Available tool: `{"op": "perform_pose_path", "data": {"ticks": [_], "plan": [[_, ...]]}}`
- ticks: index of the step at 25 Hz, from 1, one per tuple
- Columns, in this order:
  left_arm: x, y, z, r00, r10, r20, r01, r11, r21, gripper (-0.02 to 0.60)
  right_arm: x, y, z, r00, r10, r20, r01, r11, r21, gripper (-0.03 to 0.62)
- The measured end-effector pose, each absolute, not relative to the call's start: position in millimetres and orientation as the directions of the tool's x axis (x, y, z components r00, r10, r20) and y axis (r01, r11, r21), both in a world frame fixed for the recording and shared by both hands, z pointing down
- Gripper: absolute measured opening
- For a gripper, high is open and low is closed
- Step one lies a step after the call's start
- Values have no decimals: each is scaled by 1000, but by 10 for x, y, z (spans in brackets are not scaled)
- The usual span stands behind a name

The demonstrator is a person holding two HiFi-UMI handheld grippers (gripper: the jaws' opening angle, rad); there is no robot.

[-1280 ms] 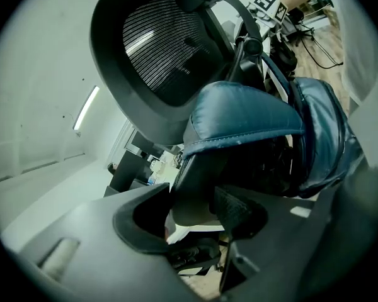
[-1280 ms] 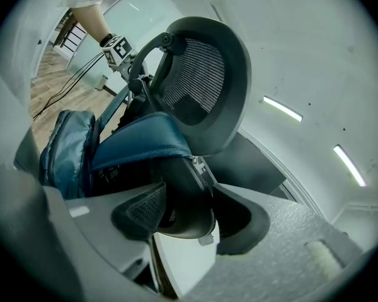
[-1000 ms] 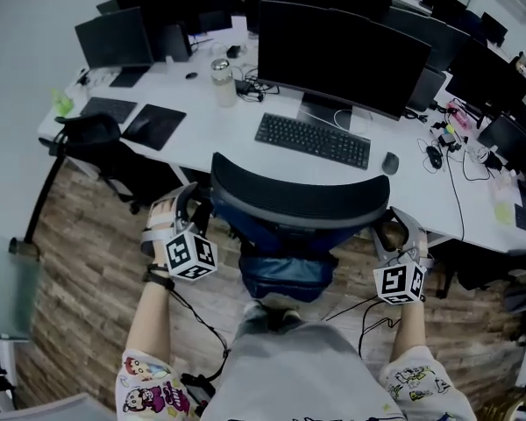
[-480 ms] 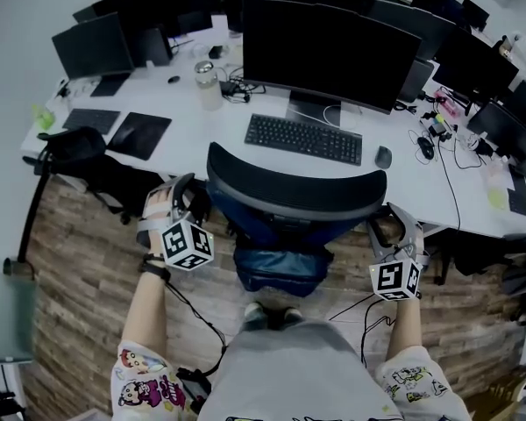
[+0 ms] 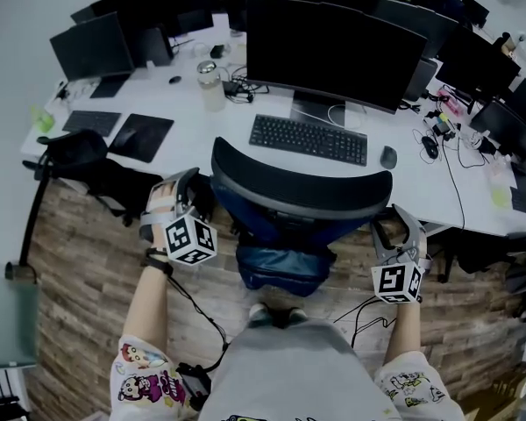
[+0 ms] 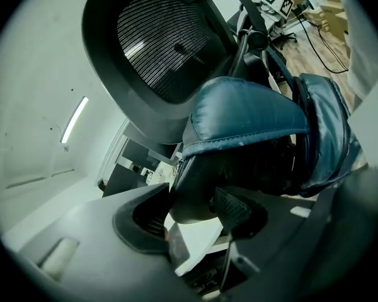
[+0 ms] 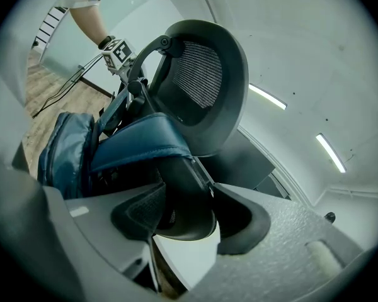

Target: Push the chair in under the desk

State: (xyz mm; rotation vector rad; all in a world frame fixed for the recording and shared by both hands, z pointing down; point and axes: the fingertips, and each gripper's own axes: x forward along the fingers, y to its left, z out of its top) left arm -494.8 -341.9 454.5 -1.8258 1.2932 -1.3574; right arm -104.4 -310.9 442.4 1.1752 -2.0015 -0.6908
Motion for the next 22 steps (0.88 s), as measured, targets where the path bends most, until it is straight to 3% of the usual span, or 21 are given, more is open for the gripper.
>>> {"op": "perform_pose_path", "data": {"ticks": [22], "plan": [[-4952,-3416,4568,128,-910,394,-373,-413,-831,222,-1090,-3137,4461,-277,-915,295,-561,403,723,261]]}}
